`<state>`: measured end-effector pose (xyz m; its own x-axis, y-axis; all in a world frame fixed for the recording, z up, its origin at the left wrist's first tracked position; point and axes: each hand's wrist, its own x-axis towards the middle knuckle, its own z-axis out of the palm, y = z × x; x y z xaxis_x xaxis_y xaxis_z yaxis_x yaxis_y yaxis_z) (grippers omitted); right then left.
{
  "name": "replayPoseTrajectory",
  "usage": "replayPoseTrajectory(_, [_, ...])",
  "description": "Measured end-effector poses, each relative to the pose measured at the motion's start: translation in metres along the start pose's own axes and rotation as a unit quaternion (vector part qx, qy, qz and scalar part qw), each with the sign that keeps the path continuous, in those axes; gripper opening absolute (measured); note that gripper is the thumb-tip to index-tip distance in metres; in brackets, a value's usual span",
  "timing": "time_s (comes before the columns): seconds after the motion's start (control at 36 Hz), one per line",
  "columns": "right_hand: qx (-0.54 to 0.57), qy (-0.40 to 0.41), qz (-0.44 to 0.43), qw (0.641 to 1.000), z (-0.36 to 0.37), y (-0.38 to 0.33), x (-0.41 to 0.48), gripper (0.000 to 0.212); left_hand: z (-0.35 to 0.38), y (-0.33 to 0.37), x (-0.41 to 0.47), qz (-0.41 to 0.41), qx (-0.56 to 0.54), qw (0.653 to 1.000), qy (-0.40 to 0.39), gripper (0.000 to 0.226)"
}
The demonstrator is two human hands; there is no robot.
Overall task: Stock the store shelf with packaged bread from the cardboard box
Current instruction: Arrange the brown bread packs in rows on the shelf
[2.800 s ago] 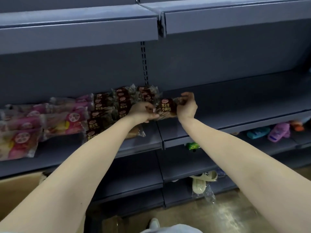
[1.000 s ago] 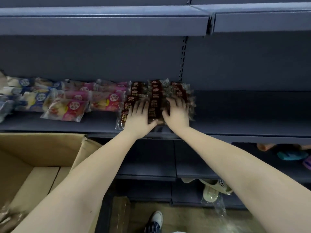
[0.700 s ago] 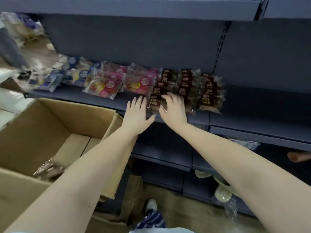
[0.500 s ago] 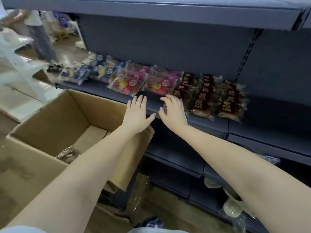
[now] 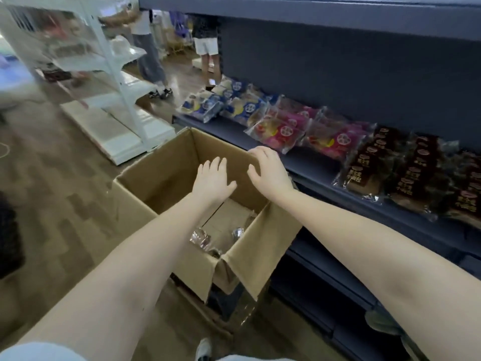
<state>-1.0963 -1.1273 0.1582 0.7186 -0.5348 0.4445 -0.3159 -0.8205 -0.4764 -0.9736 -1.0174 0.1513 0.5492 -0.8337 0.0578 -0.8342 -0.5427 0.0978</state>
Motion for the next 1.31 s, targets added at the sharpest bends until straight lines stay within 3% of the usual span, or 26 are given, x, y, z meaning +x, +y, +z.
replayPoseTrajectory(0.31, [0.013, -0.082, 0.072, 0.994, 0.078, -0.034, 0.027, 0.043, 0.016, -0.090, 0.041, 0.006, 0.056, 0.992, -0.111, 0.072])
replayPoseTrajectory(0.56, [-0.011, -0.123, 0.148, 0.981, 0.124, -0.027, 0.031, 0.045, 0.071, -0.112, 0.073, 0.149, 0.144, 0.952, -0.225, 0.080])
replayPoseTrajectory(0.64, [-0.043, -0.174, 0.175, 0.968, 0.133, -0.018, 0.032, 0.048, 0.086, -0.110, 0.082, 0.193, 0.150, 0.938, -0.248, 0.078])
replayPoseTrajectory(0.86, [-0.028, -0.194, 0.302, 0.933, 0.169, -0.017, 0.043, 0.050, 0.122, -0.123, 0.103, 0.238, 0.172, 0.894, -0.338, 0.067])
replayPoseTrajectory(1.06, [-0.032, -0.341, 0.346, 0.873, 0.218, -0.017, 0.021, 0.053, 0.135, -0.131, 0.112, 0.207, 0.126, 0.846, -0.475, 0.072])
replayPoseTrajectory(1.31, [-0.059, -0.545, 0.298, 0.782, 0.235, -0.016, -0.014, 0.057, 0.162, -0.141, 0.105, 0.172, 0.122, 0.798, -0.565, 0.068])
